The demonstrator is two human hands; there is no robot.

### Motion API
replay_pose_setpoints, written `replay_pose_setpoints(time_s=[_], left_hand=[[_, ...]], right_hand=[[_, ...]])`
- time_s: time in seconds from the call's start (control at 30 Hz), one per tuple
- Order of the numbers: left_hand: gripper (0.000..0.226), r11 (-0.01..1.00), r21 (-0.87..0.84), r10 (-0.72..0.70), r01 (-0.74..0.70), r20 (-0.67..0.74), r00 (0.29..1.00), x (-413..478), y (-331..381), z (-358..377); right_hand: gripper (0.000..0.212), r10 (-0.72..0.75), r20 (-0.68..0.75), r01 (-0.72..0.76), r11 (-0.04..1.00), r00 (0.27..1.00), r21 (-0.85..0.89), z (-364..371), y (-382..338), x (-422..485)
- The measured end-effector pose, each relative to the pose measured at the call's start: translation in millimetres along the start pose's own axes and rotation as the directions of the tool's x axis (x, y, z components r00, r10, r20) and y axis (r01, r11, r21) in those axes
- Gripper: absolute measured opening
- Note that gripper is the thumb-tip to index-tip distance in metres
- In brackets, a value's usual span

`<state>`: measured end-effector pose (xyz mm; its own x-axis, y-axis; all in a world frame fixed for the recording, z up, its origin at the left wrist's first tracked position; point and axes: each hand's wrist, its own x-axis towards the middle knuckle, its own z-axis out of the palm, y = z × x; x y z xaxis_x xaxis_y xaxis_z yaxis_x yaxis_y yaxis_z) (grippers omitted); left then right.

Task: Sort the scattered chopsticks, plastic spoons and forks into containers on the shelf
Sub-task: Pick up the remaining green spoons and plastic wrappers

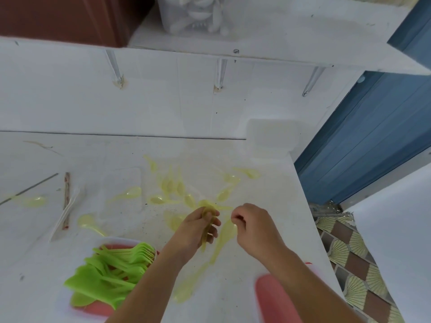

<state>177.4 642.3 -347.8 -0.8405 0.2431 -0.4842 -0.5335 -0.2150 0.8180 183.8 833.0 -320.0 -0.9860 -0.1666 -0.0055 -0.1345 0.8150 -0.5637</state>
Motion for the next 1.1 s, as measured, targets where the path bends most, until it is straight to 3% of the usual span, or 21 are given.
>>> replay_pose_setpoints(time_s=[0.13,0.23,0.37,0.47,0.57,0.6,0.67,0.73,0.8,0.87,0.93,1.03,1.1], left_hand=[[0.026,0.992,-0.115,-0.047,0.060,0.119,0.992,-9.5,1.9,16.4],[0.033,0.955,-0.239,-0.141,0.174,0.150,0.979,-14.1,3.8,16.2],[0.038,0.941,-0.251,-0.188,0.225,0.163,0.969,-13.7,3.5,9.1],[0.033,0.943,-0.262,-0.176,0.206,0.132,0.976,-13.6,0.6,3.2],[0.034,0.945,-0.260,-0.174,0.196,0.104,0.979,-12.0,-2.5,-8.0],[0.035,0.948,-0.259,-0.167,0.186,0.093,0.982,-11.2,-4.0,-12.1],[0.035,0.952,-0.266,-0.140,0.151,0.062,0.988,-10.3,-5.6,-17.6],[0.035,0.953,-0.280,-0.113,0.118,0.033,0.993,-10.2,-6.0,-21.6],[0.033,0.953,-0.285,-0.103,0.102,0.014,0.995,-9.2,-5.1,-23.7],[0.029,0.953,-0.283,-0.108,0.105,0.006,0.994,-8.2,-3.6,-24.1],[0.026,0.960,-0.267,-0.097,0.090,-0.011,0.995,-7.4,-3.7,-24.3],[0.028,0.977,-0.214,-0.035,0.016,-0.085,0.996,-5.4,-7.3,-24.0],[0.033,0.977,-0.214,-0.026,0.006,-0.087,0.996,-3.5,-9.7,-16.8]], right_hand=[[0.016,-0.213,0.002,0.212,0.973,0.977,-0.094,9.8,-21.6,8.9],[0.019,-0.275,-0.023,0.269,0.950,0.961,-0.158,23.4,-16.6,17.9],[0.020,-0.337,-0.011,0.330,0.928,0.942,-0.174,34.4,-16.3,22.9],[0.014,-0.313,-0.098,0.314,0.949,0.945,-0.001,36.0,-15.2,25.9],[0.015,-0.141,-0.177,0.178,0.962,0.974,0.210,37.0,-1.9,32.0],[0.017,-0.070,-0.145,0.101,0.970,0.987,0.221,37.1,6.6,33.7],[0.028,-0.028,0.111,0.024,0.999,0.993,0.036,37.0,22.6,32.1],[0.041,-0.097,0.368,0.177,0.966,0.925,-0.190,41.4,33.3,25.9],[0.036,-0.169,0.420,0.287,0.928,0.891,-0.236,47.4,39.2,21.2],[0.022,-0.246,0.387,0.374,0.878,0.889,-0.300,53.4,42.8,19.6],[0.011,-0.279,0.290,0.367,0.875,0.916,-0.316,53.6,41.6,17.7],[0.013,-0.163,0.036,0.165,0.985,0.986,-0.059,42.5,18.4,14.2],[0.016,-0.092,0.008,0.091,0.994,0.996,0.054,39.3,-6.9,12.6]])
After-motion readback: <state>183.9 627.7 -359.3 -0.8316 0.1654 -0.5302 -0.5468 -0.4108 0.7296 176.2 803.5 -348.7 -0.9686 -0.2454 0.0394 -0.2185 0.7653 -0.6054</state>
